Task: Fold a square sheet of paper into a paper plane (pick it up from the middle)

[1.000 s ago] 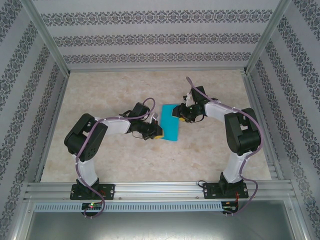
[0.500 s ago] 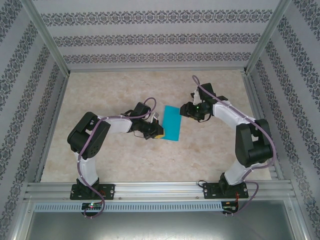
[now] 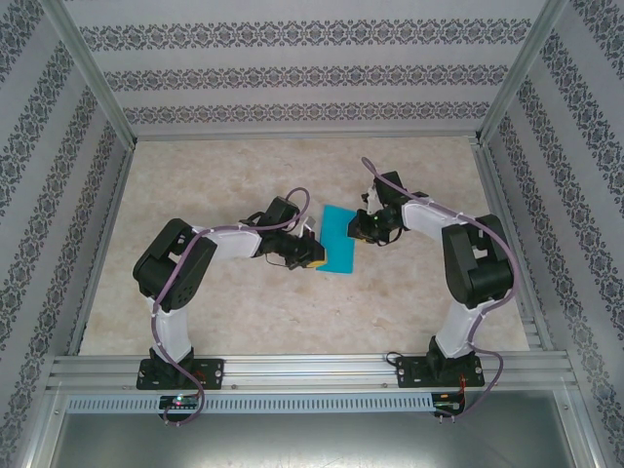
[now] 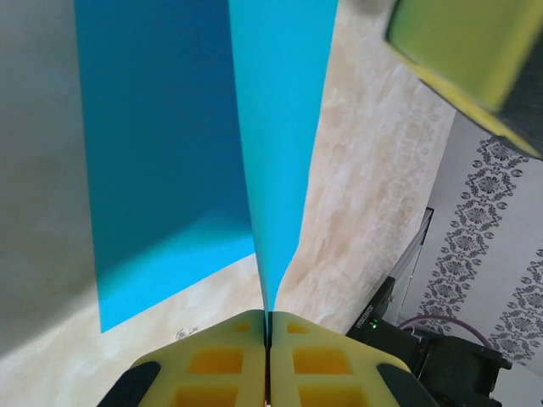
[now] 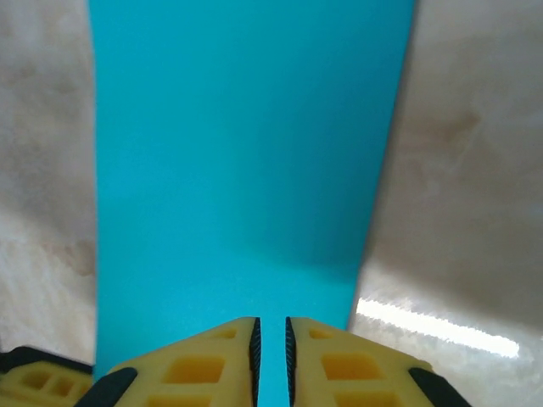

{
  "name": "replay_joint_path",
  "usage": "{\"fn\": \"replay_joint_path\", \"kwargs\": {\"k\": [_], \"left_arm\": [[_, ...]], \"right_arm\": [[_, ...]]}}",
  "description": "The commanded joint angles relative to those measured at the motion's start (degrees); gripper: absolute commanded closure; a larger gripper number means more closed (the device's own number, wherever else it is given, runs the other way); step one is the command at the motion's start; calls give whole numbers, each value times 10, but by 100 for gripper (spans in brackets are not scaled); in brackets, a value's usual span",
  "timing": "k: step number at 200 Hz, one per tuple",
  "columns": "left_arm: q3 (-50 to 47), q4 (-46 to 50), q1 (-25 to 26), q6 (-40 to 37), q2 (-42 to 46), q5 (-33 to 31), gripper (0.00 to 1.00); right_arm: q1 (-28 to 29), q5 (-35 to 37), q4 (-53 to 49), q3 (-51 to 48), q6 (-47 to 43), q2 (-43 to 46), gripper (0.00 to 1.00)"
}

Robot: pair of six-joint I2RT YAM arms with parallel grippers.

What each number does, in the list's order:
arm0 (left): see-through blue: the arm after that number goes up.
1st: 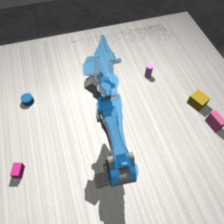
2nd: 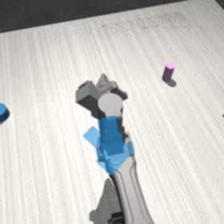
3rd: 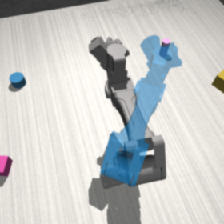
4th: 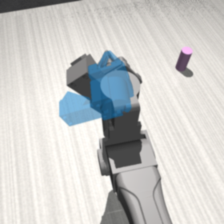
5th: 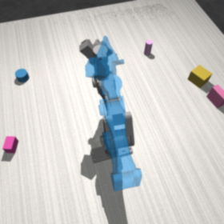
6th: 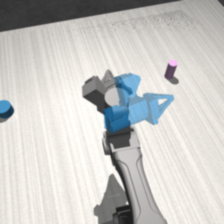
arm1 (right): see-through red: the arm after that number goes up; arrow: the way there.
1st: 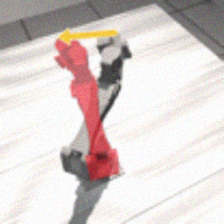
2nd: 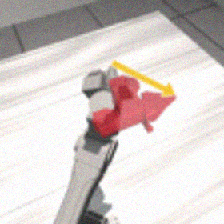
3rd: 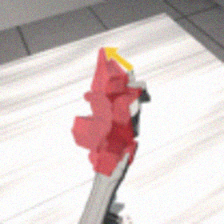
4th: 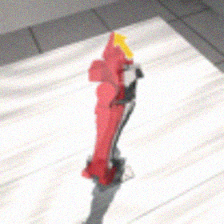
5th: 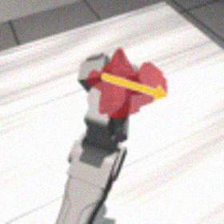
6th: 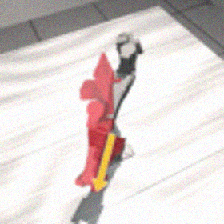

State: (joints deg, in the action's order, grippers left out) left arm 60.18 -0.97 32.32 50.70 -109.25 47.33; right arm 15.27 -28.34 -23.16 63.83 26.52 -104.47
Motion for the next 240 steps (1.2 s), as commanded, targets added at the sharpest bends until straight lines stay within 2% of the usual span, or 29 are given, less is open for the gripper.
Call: {"fn": "replay_joint_path", "kwargs": {"k": [1, 107, 240], "left_arm": [[14, -10, 6, 8, -13, -6, 90], [68, 14, 8, -1, -53, 1, 89], [162, 67, 8, -23, -120, 9, 88]], "right_arm": [[4, -3, 0, 28, -20, -20, 84], [10, 30, -31, 45, -52, -71, 95], [20, 12, -33, 51, -64, -85, 99]]}}
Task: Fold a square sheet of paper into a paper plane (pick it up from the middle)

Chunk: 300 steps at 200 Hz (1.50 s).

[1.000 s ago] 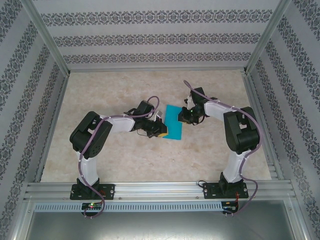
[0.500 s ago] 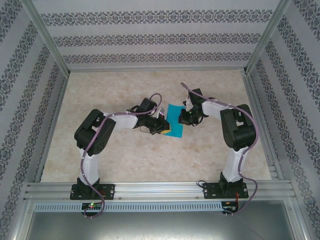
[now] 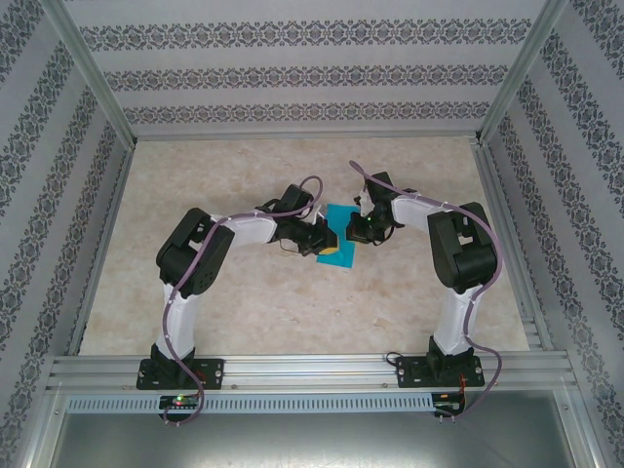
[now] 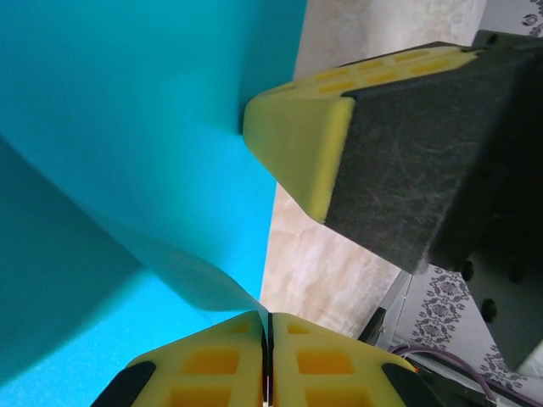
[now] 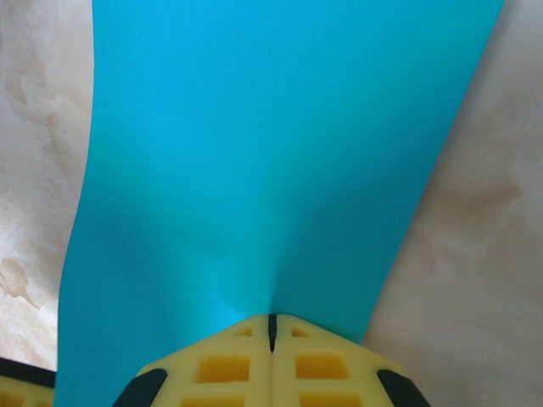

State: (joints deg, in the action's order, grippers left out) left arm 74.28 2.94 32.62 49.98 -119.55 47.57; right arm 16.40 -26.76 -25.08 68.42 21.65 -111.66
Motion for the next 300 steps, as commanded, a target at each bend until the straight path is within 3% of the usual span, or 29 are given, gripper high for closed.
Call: {"fn": "replay_joint_path", "kwargs": {"k": [1, 105, 250, 300], "left_arm": [[22, 28, 5, -16, -18, 6, 88], [35, 44, 5, -34, -43, 7, 88], [49, 54, 5, -33, -31, 4, 88], [89, 69, 6, -28, -44, -1, 88]], "right_arm": [[8, -4, -14, 4, -15, -14, 99], [-7, 6, -16, 10, -6, 50, 96], [-13, 58, -60, 76, -52, -52, 97], [-12, 43, -54, 62, -54, -58, 98]]}}
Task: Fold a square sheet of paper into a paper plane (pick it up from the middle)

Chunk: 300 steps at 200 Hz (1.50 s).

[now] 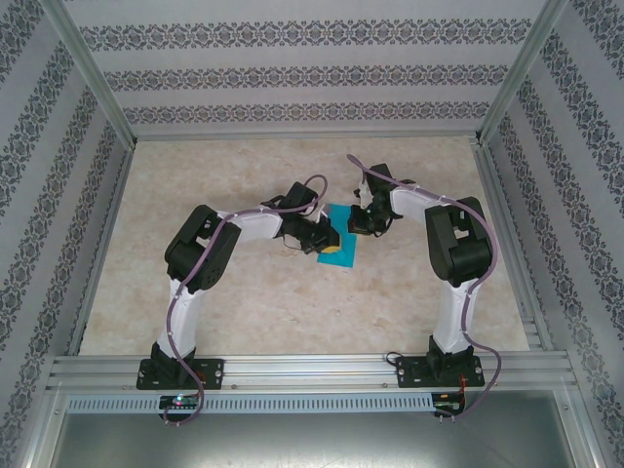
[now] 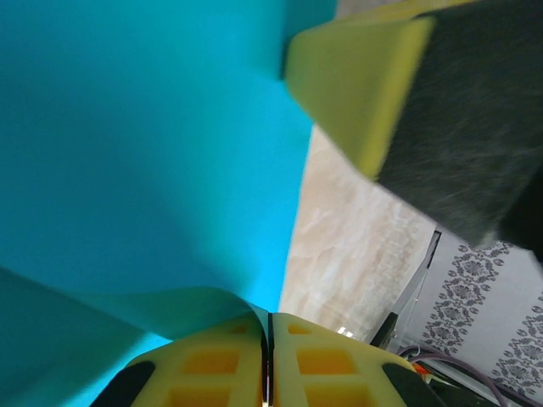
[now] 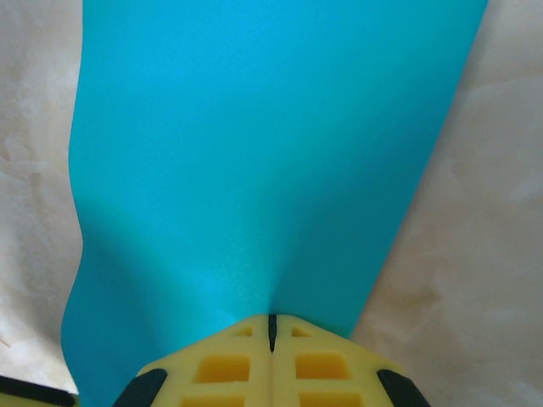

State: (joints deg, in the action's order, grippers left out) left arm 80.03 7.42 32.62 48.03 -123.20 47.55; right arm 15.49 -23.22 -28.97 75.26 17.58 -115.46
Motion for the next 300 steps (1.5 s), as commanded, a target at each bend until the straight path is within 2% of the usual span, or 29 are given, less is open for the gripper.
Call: {"fn": "replay_joint_path", "kwargs": {"k": [1, 90, 300], "left_arm": [[32, 25, 6, -9, -8, -1, 88], [88, 59, 6, -19, -54, 3, 88], [122, 85, 8, -33, -89, 7, 87]], "right_arm": [[-3, 7, -15, -7, -13, -20, 98], [0, -15, 5, -25, -1, -8, 98], [1, -20, 8, -39, 1, 12, 99]]}}
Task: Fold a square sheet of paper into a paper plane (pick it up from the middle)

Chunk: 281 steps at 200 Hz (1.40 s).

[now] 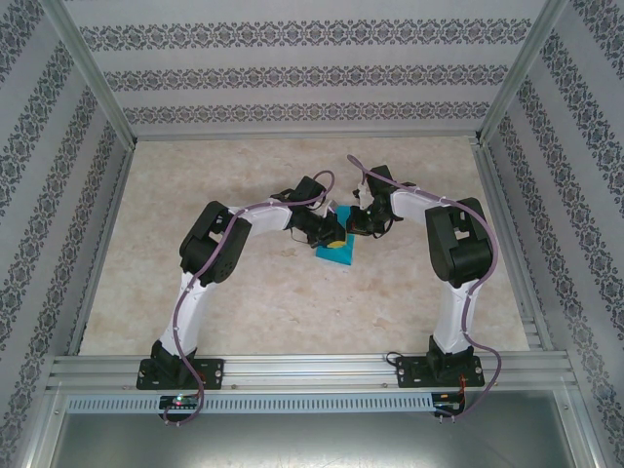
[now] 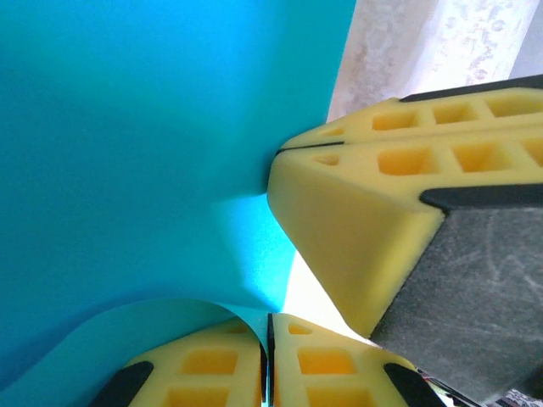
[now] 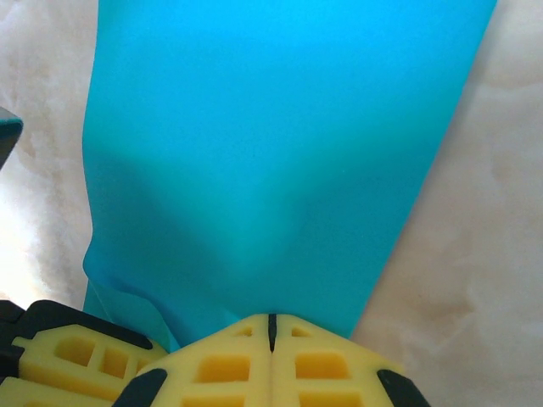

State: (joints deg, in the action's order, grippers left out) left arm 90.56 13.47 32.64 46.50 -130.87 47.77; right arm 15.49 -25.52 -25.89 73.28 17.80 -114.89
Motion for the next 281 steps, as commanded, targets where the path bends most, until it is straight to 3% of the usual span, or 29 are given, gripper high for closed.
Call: {"fn": "replay_joint_path", "kwargs": {"k": [1, 281], "left_arm": [[16, 24, 8, -18, -12, 5, 87], [50, 58, 15, -74, -21, 35, 86]], "right_arm": [[2, 3, -22, -19, -1, 6, 98], [0, 3, -22, -24, 0, 7, 98]]}}
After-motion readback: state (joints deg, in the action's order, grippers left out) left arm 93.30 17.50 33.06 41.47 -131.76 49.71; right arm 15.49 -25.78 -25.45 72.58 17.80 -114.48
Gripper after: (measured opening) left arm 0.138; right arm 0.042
